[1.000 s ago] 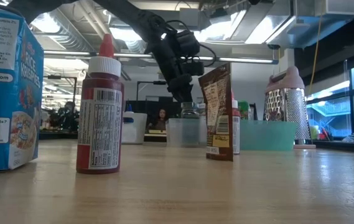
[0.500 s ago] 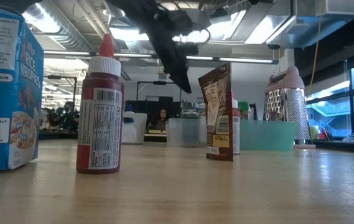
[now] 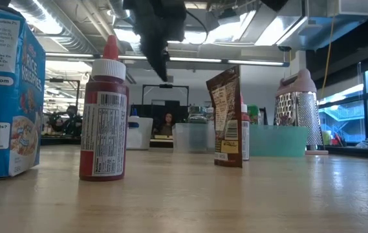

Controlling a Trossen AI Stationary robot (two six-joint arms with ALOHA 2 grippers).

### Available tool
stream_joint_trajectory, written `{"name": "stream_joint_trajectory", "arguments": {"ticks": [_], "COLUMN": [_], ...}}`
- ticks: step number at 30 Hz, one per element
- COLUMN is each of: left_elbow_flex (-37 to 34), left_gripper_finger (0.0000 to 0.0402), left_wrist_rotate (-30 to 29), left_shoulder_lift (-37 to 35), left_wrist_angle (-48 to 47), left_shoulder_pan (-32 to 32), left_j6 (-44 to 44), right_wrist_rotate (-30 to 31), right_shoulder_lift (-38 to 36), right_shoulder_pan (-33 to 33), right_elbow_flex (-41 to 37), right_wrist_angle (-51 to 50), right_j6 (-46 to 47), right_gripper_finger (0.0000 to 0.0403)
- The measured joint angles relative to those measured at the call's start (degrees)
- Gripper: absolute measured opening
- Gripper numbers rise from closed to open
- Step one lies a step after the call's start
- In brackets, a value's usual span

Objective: Pick & Place Kitchen Items
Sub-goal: Put the blue cereal box into the green bin

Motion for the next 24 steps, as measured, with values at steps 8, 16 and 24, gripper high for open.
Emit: {"name": "stream_joint_trajectory", "arguments": {"ticks": [8,16,24], "left_elbow_flex": [0.0,0.0,-0.1], "left_gripper_finger": [0.0187,0.0188,0.0185], "left_wrist_rotate": [0.0,-0.3,-2.0], "left_shoulder_lift": [-0.2,-0.2,-0.2], "left_wrist_angle": [-6.7,-9.1,-12.1], "left_shoulder_pan": [-2.4,-4.7,-6.2], "left_j6": [-1.3,-4.6,-7.6], "right_wrist_rotate": [0.0,3.2,20.3], "right_shoulder_lift": [0.0,-0.1,-4.5], "right_shoulder_pan": [2.9,8.2,16.0], "right_elbow_flex": [0.0,0.0,0.0], "right_wrist_angle": [-7.1,-18.3,-31.0], "right_j6": [7.6,21.4,36.7], "right_gripper_finger": [0.0286,0.0286,0.0286]}}
